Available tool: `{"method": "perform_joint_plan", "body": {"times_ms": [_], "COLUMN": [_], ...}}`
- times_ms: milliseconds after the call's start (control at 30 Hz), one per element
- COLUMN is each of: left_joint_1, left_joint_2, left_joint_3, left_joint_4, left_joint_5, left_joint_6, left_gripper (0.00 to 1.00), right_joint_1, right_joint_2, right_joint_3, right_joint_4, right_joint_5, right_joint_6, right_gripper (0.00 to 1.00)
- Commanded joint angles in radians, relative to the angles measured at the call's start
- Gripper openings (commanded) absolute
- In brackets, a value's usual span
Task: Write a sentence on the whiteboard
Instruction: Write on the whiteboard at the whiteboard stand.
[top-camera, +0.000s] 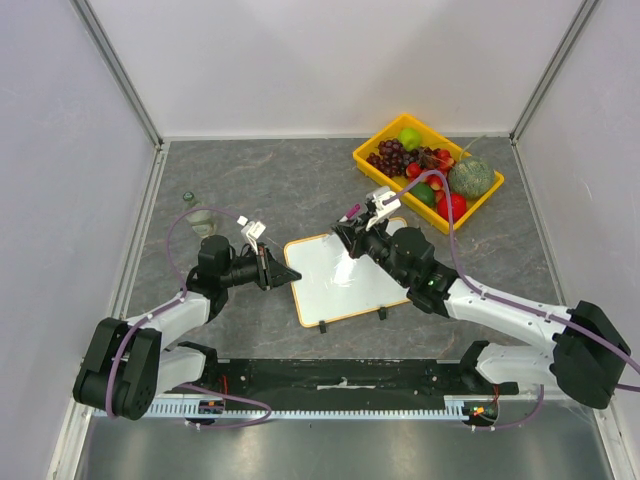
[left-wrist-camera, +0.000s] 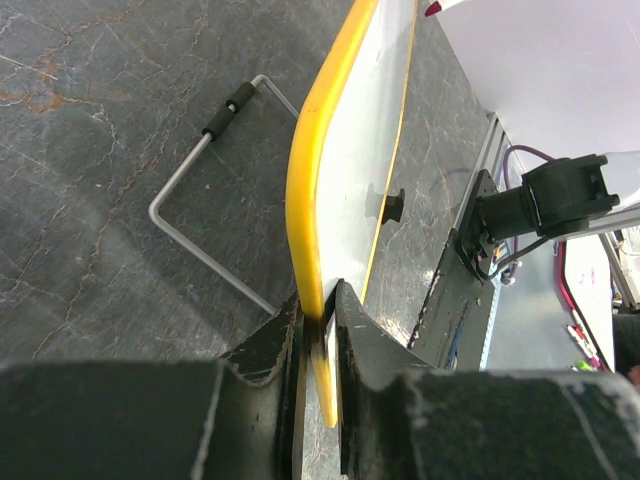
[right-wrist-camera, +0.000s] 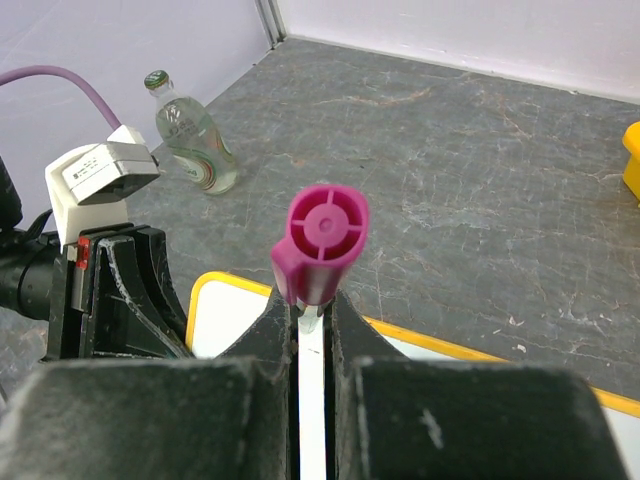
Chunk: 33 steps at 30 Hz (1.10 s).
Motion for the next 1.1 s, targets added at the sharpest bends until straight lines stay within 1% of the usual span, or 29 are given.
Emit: {"method": "perform_joint_plan", "body": {"times_ms": [0,467,1067], "left_joint_1": [0.001,0.002,0.002], "left_joint_2": [0.011,0.014,0.015], "left_joint_3": [0.005,0.008,0.008], "left_joint_4": [0.028,0.03,0.028], "left_joint_5": [0.009,0.012,0.01], "left_joint_6": [0.018,0.02,0.02], "left_gripper": [0.02,0.02,0.02], "right_joint_1": [0.007,0.006,0.006], "right_joint_2": [0.016,0.041,-0.01], "right_joint_3": [-0.003,-0.056,-0.118], "right_joint_4": [0.078,0.083,0.058], "right_joint_5": [0.032,0.047,0.029], "right_joint_6": [-0.009,-0.004,0.013], "right_gripper": [0.0,0.0,0.0]}}
